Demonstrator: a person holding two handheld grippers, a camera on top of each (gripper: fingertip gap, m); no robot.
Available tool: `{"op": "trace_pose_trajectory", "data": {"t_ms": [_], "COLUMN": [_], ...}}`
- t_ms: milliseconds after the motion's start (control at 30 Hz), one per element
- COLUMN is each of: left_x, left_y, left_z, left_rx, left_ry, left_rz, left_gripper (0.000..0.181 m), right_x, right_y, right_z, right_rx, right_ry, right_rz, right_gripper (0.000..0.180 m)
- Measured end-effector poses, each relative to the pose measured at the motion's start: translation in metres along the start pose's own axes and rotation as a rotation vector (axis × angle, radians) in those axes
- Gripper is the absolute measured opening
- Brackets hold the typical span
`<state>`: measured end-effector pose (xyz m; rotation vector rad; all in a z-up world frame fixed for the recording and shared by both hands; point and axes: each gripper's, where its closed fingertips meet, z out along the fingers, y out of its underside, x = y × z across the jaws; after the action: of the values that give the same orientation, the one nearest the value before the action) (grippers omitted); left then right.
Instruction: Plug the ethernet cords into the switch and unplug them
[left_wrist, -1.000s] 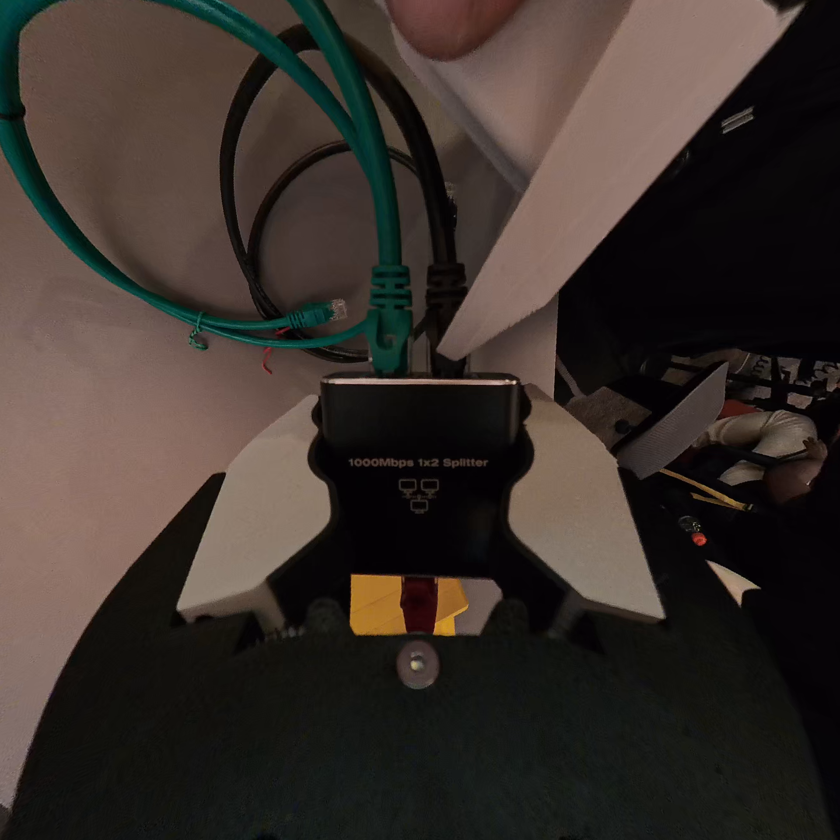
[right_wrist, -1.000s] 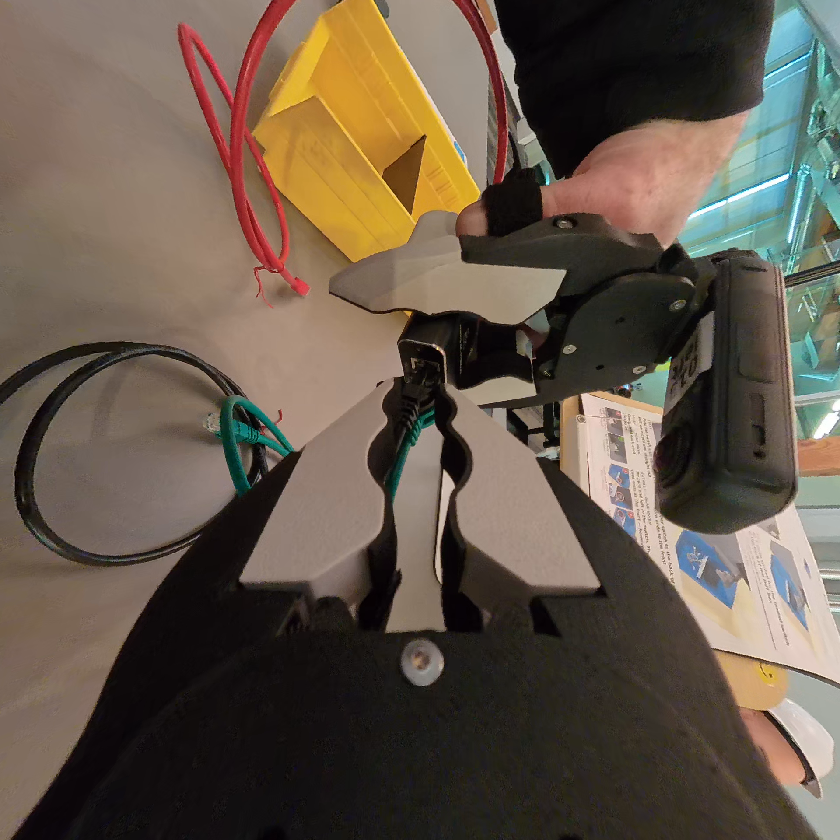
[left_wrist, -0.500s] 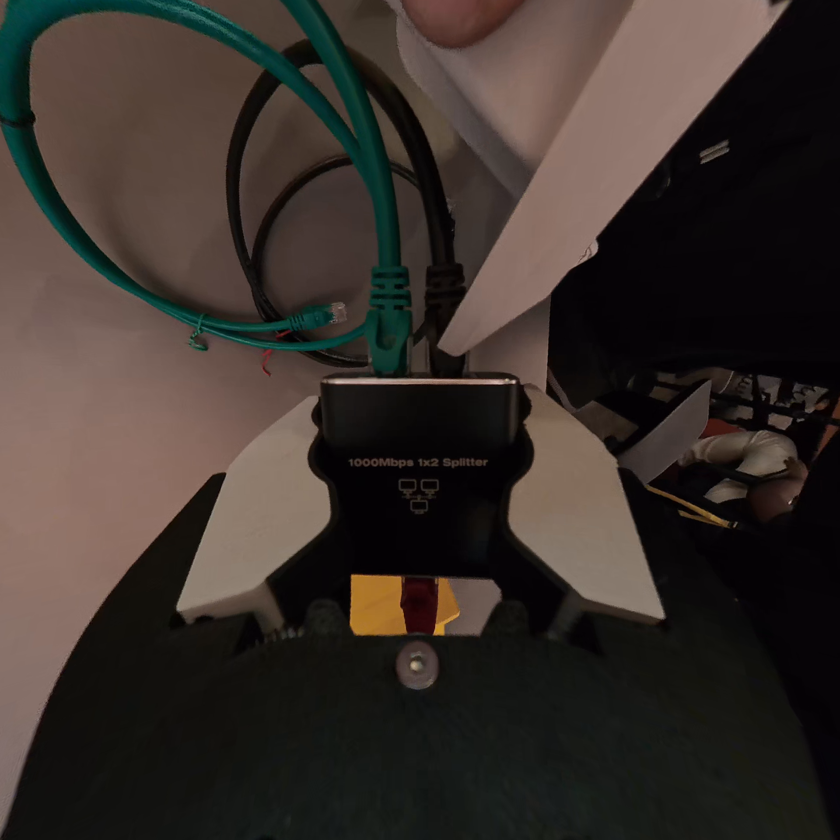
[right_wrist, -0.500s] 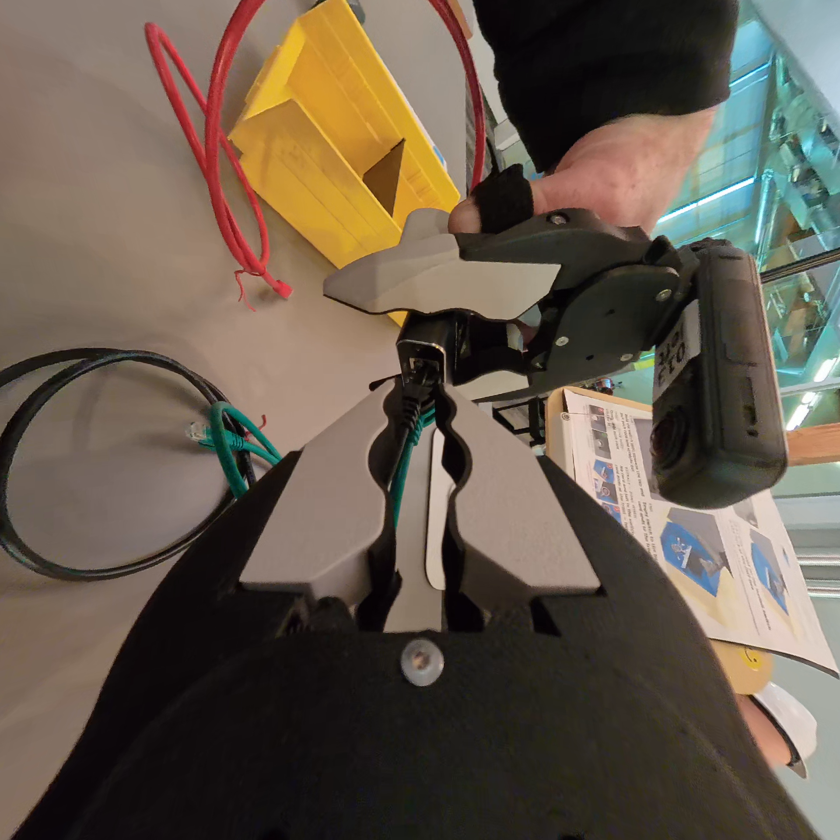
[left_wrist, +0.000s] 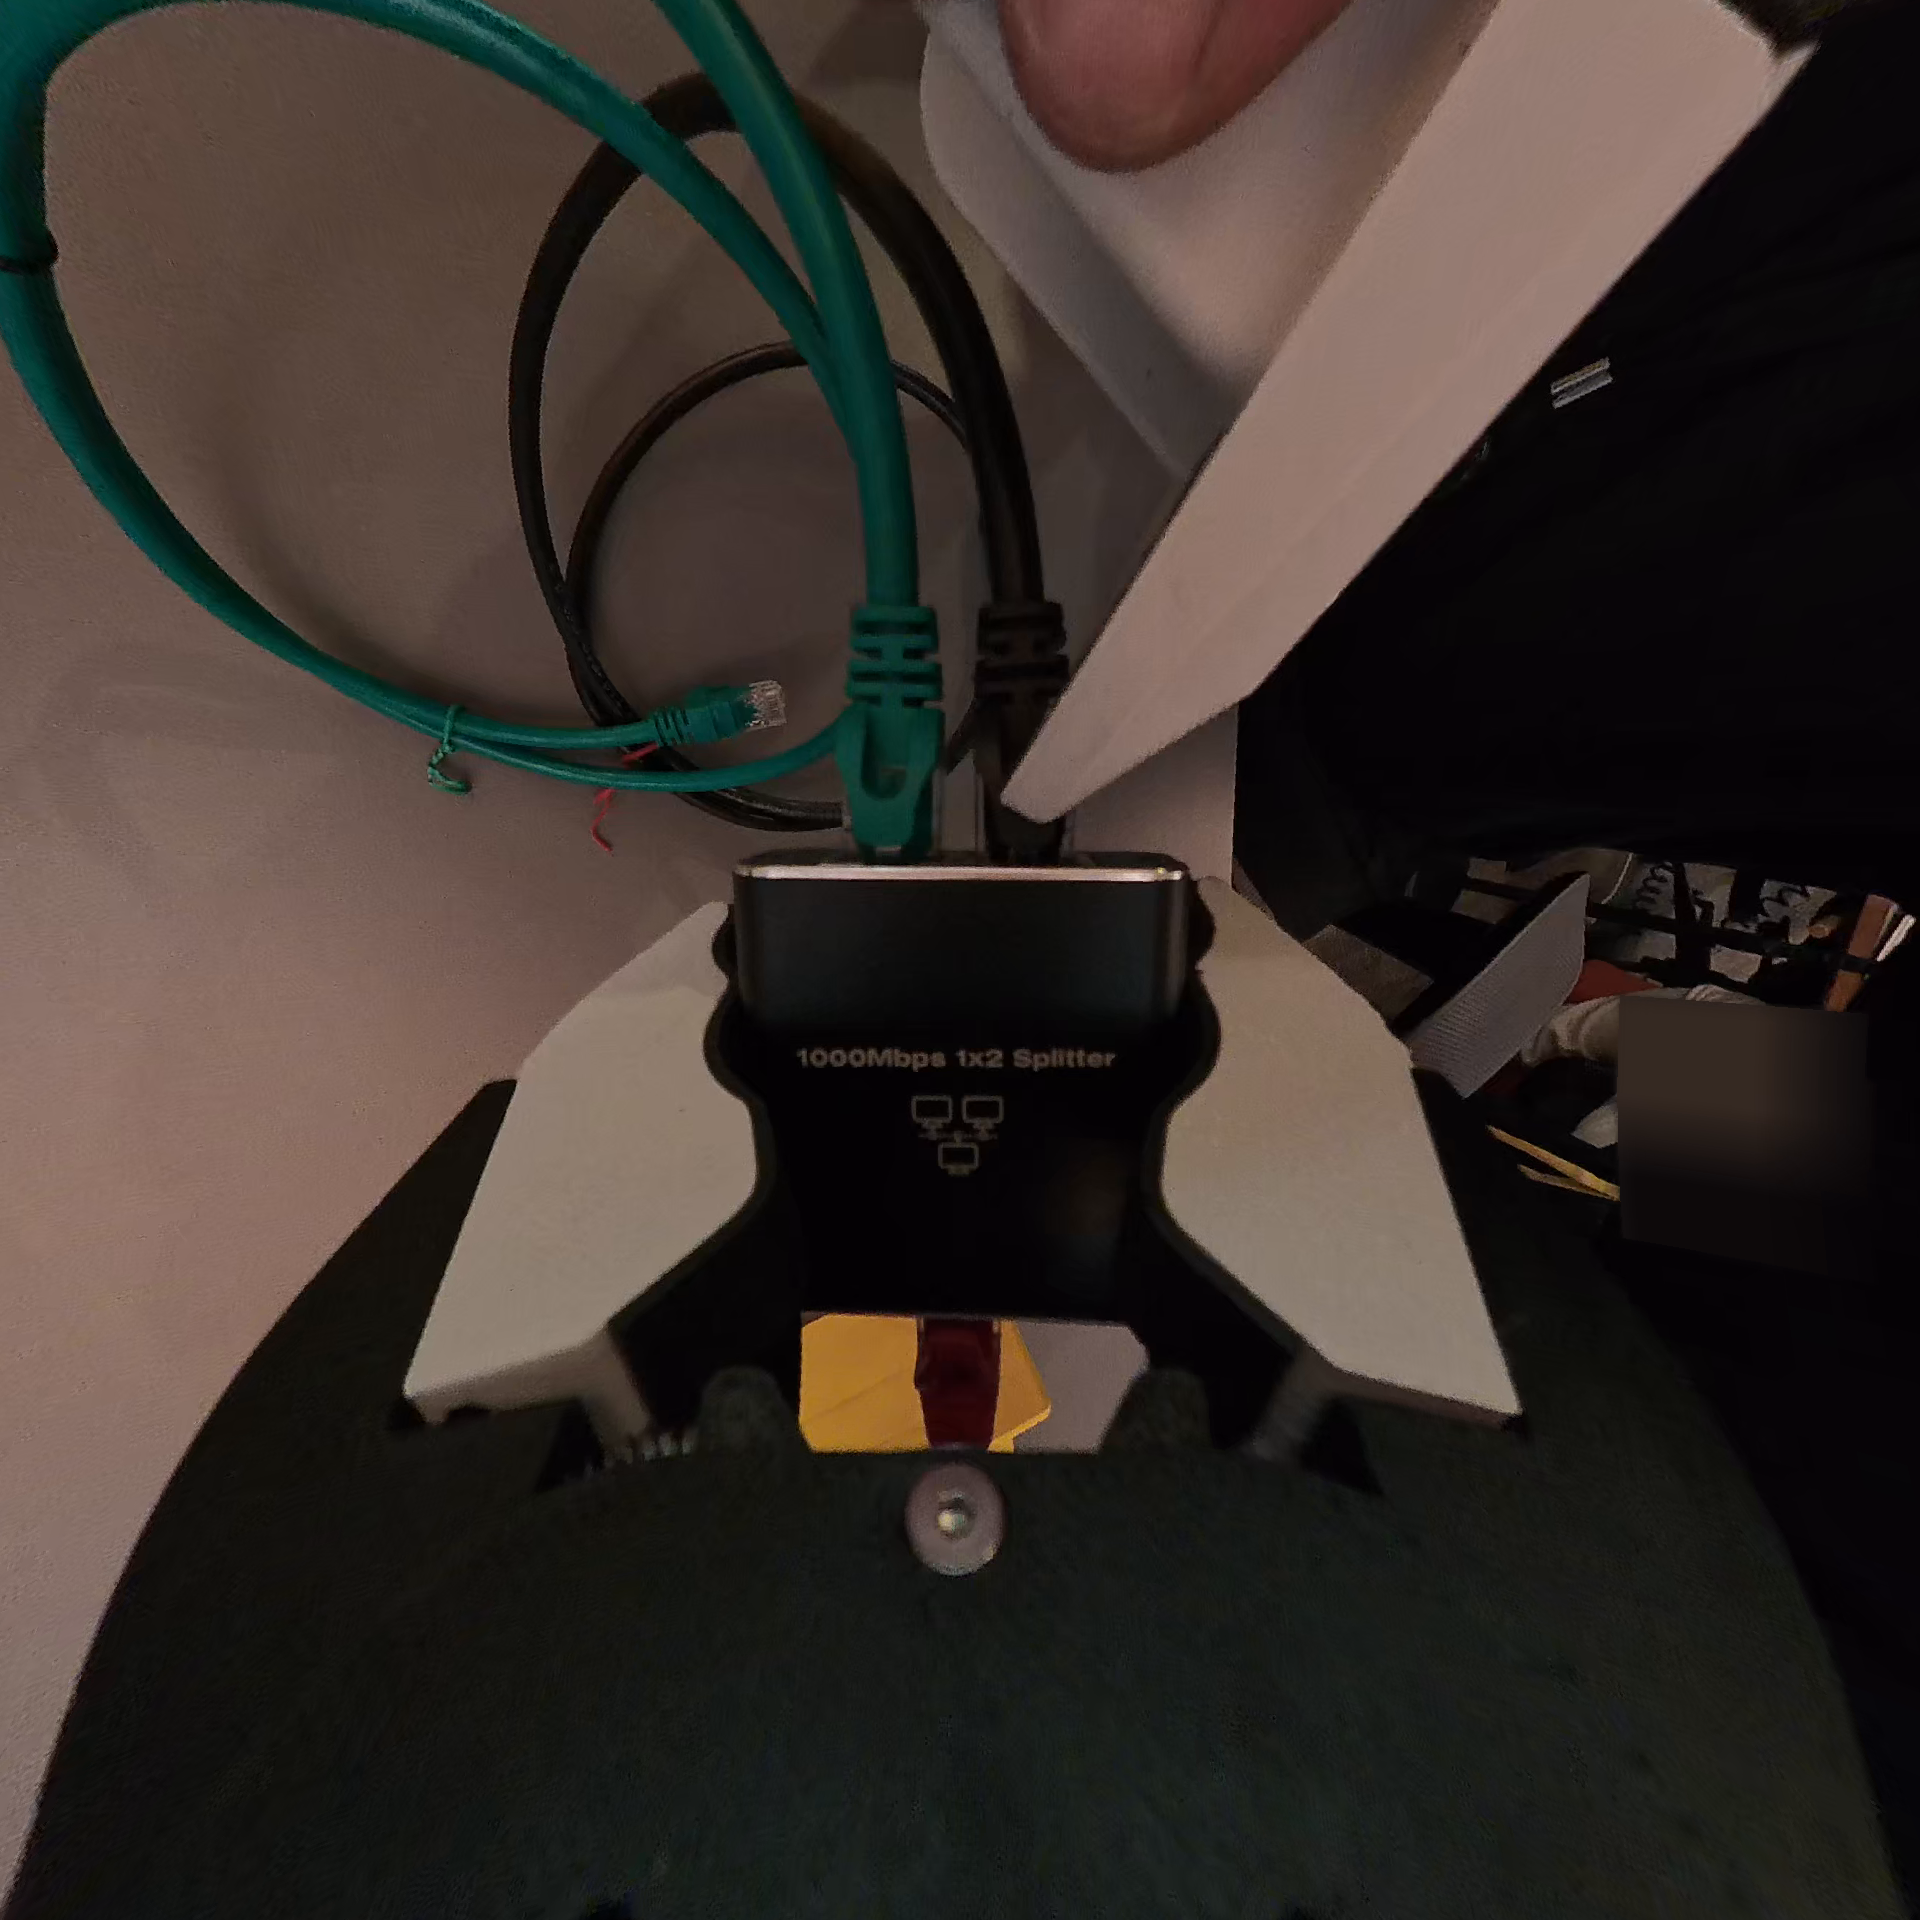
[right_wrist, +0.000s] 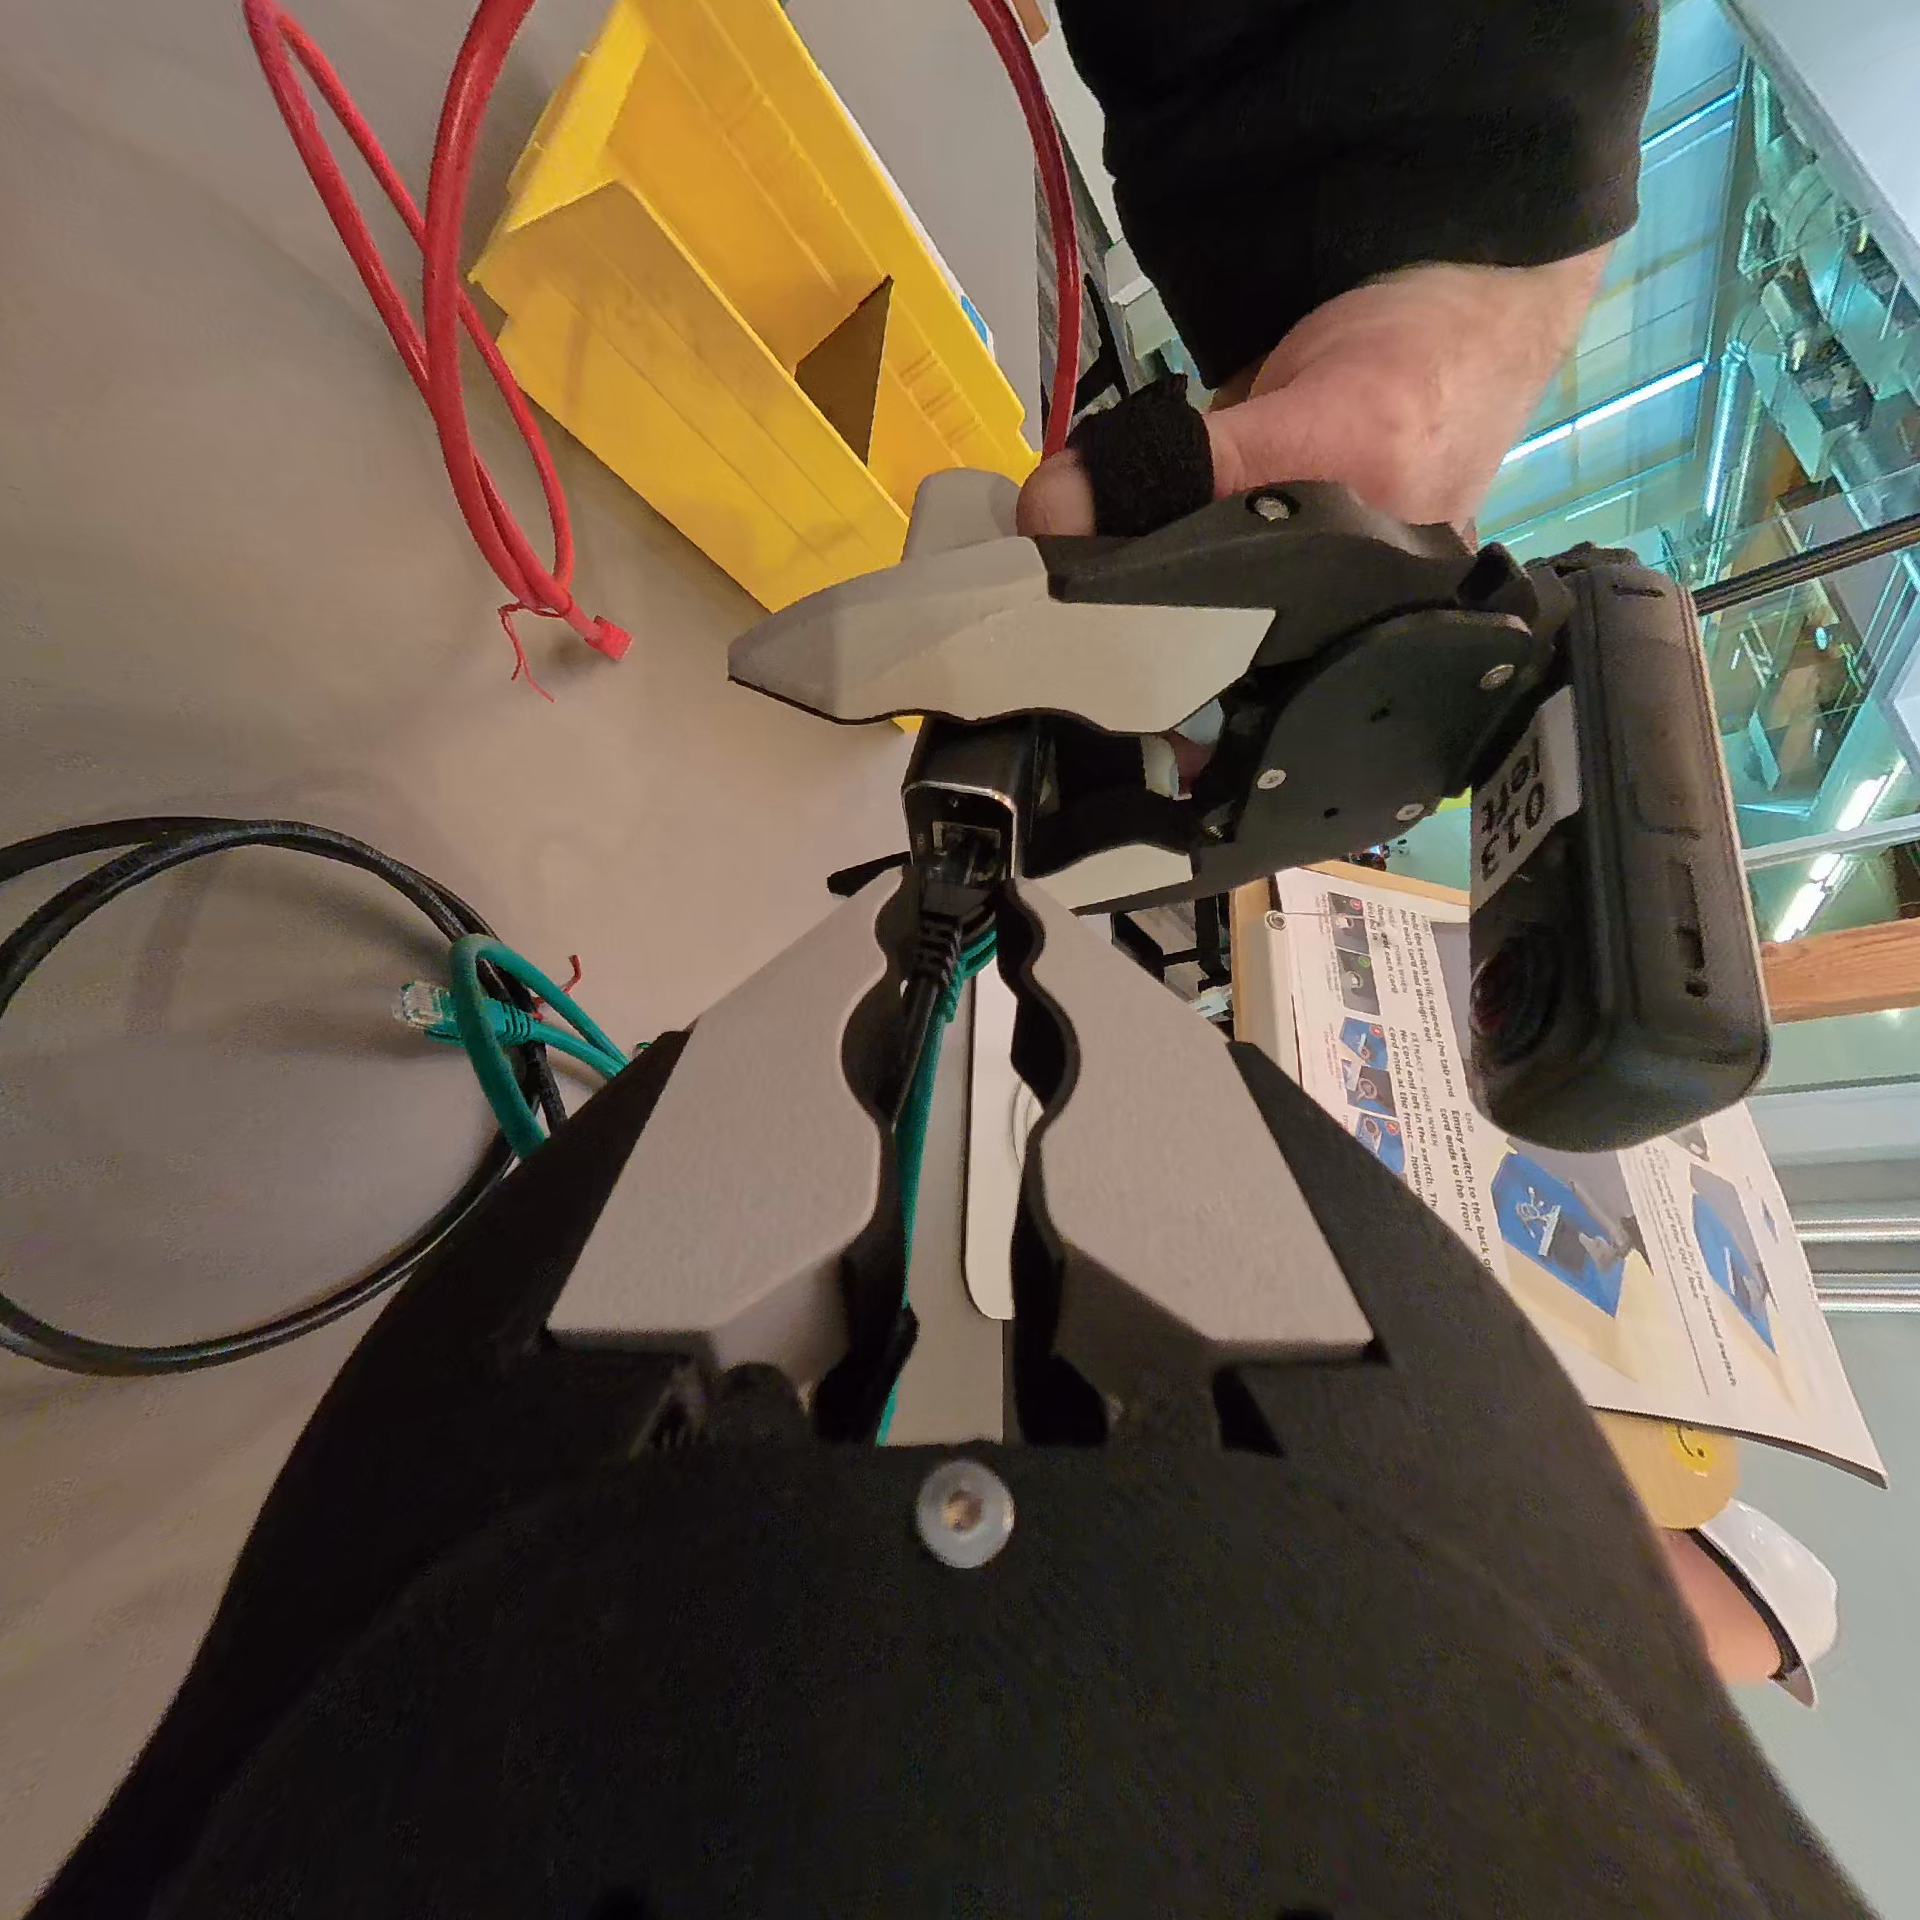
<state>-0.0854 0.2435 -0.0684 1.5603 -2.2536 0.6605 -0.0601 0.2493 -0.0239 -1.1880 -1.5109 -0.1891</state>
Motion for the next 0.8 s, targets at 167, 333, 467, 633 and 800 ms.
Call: {"op": "trace_pose_trajectory", "data": {"t_ms": [167,333,467,633,800], "left_x": [-0.002,-0.002,-0.003,-0.005,-0.007], "left_y": [0.001,0.0,-0.002,-0.005,-0.01], "left_z": [-0.001,-0.001,-0.001,0.002,-0.001], "left_rx": [0.003,0.013,0.02,0.007,0.036], "left_ry": [-0.002,-0.001,0.001,0.013,0.026], "left_rz": [-0.007,-0.011,-0.01,-0.015,-0.025], "left_gripper": [0.075,0.075,0.075,0.075,0.076], "right_x": [0.001,0.001,0.002,0.005,0.006], "right_y": [0.001,0.001,0.002,-0.003,0.004], "right_z": [0.002,0.002,0.002,0.0,-0.005], "right_rx": [-0.007,-0.005,-0.001,0.029,0.034], "right_ry": [0.013,0.022,0.027,0.039,0.024], "right_rz": [-0.006,-0.01,-0.004,0.007,0.029], "right_gripper": [0.012,0.015,0.014,0.0,0.023]}}
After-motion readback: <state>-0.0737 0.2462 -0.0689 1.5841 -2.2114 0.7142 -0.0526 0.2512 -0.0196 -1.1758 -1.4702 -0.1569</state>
